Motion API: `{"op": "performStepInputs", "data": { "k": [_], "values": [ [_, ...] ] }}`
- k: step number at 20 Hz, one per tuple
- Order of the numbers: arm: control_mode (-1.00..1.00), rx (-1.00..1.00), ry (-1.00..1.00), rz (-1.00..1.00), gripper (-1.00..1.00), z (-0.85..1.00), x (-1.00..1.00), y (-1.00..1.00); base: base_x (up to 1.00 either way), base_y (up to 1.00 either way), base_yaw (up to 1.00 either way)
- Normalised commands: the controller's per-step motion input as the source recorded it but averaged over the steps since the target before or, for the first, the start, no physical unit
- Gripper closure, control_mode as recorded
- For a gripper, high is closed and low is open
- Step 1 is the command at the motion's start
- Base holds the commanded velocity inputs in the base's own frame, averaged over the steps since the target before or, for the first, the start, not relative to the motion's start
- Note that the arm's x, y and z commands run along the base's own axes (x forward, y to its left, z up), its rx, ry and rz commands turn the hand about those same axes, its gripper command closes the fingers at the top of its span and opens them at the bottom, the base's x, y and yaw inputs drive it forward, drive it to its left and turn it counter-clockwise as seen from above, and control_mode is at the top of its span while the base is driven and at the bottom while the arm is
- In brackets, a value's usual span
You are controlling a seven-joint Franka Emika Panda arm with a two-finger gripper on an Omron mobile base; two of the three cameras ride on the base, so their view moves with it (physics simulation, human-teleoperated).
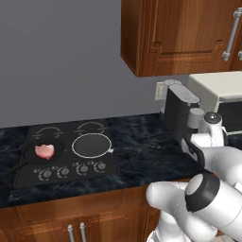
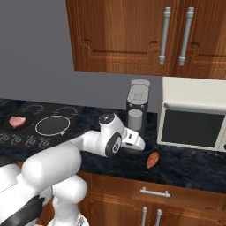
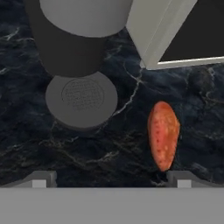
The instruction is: Place both pans onto different burners. Then place the sweet potato and the steak on different pans.
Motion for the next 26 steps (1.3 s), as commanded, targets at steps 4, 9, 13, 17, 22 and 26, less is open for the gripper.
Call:
{"op": "performStepInputs", "data": {
  "k": [4,9,13,17,22,26],
  "values": [
    [-1.0,0.0,0.0,0.0,-1.0,0.0,-0.02,-0.52,0.0,0.0,0.0],
    [-1.0,0.0,0.0,0.0,-1.0,0.0,0.0,-0.53,0.0,0.0,0.0],
    [-1.0,0.0,0.0,0.0,-1.0,-0.02,0.0,-0.48,0.0,0.0,0.0],
    [-1.0,0.0,0.0,0.0,-1.0,-0.12,0.0,-0.35,0.0,0.0,0.0],
    [-1.0,0.01,0.02,0.0,-1.0,-0.22,0.0,-0.13,0.0,0.0,0.0],
    [-1.0,0.01,0.0,0.0,-1.0,-0.14,0.0,-0.02,0.0,0.0,0.0]
  ]
}}
